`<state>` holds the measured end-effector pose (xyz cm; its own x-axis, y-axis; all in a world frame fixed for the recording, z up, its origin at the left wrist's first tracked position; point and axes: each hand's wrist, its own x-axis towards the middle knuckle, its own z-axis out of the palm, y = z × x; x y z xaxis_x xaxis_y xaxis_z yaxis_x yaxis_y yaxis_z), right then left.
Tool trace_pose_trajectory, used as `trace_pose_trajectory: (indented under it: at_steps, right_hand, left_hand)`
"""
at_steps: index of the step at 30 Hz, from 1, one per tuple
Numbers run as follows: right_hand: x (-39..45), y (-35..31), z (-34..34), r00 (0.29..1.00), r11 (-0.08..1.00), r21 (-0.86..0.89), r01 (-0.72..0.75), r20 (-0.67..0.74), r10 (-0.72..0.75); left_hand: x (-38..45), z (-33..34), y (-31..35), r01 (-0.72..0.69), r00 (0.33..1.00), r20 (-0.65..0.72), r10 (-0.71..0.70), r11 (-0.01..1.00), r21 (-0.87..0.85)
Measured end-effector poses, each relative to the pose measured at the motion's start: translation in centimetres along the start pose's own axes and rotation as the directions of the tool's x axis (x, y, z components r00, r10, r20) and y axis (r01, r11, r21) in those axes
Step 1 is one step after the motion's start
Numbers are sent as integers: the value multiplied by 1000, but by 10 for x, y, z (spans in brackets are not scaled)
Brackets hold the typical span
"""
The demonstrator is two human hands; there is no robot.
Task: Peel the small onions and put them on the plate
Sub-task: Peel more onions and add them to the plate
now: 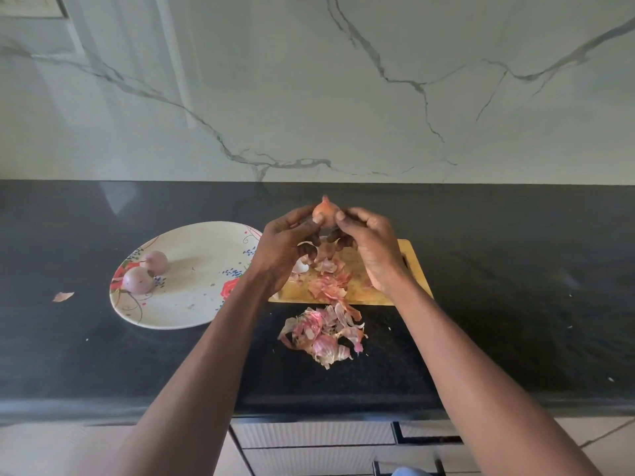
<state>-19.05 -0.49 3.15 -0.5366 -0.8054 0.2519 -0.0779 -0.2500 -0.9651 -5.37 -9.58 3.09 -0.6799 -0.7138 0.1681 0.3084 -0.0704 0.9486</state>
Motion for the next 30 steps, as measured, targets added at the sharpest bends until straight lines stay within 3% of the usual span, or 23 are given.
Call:
trace_pose_trajectory:
  at_steps: [3, 8, 13, 17, 20, 24, 30]
  right_hand:
    - [0, 3, 0, 998, 997, 53, -62, -22, 63]
    - [-3, 6, 5, 997, 994, -102, -27, -68, 20]
    - [-2, 6, 6, 991, 999, -43, 26, -132, -32]
    - [-3, 1, 7, 978, 999, 22, -23, -206, 27]
    - [-3, 0, 6, 968, 997, 42, -61, -242, 69]
    - [-2, 4, 11, 956, 994, -58, -95, -284, 75]
    - [-2, 2, 11, 956, 995, -23, -96, -282, 85]
  left_hand:
    - [0, 2, -1, 11, 1000, 19, -11, 1000, 4]
    - [1, 4, -2, 58, 997, -30, -64, 984, -170]
    - [2, 4, -4, 55, 997, -42, -65, 975, -214]
    - [1, 6, -5, 65, 998, -5, -68, 971, -229]
    - [0, 7, -7, 45, 999, 13, -44, 990, -133]
    - [-1, 8, -14, -104, 993, -40, 111, 984, 146]
    - [-2, 12, -14, -173, 980, -61, 189, 964, 200]
